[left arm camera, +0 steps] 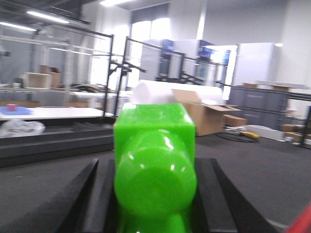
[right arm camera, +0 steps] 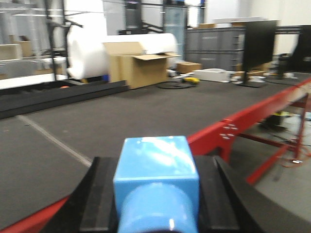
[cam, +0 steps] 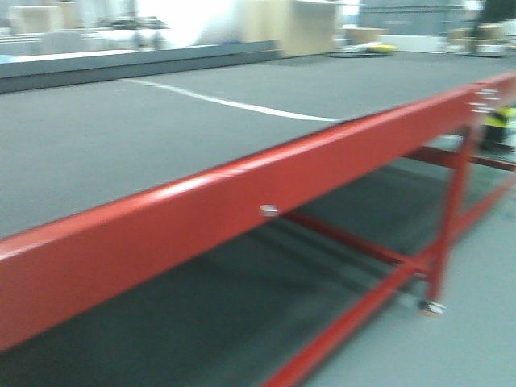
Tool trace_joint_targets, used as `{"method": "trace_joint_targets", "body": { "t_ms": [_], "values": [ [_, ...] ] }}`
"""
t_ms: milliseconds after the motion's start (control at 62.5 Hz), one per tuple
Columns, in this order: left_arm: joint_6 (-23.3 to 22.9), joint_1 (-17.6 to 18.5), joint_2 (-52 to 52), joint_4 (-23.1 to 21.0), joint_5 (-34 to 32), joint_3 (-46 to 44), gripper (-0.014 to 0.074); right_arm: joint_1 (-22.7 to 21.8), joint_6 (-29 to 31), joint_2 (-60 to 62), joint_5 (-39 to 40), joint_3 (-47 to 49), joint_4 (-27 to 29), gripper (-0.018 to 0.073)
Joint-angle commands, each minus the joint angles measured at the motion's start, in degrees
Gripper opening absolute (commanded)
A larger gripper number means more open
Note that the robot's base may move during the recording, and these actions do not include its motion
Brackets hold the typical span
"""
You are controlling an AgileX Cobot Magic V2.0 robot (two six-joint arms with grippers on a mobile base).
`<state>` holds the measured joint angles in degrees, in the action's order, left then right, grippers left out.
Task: Grab block from conveyor and place in blue bin
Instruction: 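Drive the base away from the conveyor holding both blocks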
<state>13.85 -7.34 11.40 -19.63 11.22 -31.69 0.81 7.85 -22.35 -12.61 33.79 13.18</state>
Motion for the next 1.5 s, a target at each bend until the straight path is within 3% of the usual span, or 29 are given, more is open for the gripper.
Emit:
{"method": "trace_joint_targets", "body": {
  "t_ms": [0,1488],
  "values": [
    [0.12,0.34,-0.27,-0.18,-1.14,0.0,-0.0111,-0.13,0.23,0.28,1.11,-0.12,0.01,-0.0154],
    [0.12,0.34,-0.27,-0.18,-1.14,0.0,-0.0111,-0.13,0.23,0.28,1.11,-0.12,0.01,-0.0154]
  ]
}}
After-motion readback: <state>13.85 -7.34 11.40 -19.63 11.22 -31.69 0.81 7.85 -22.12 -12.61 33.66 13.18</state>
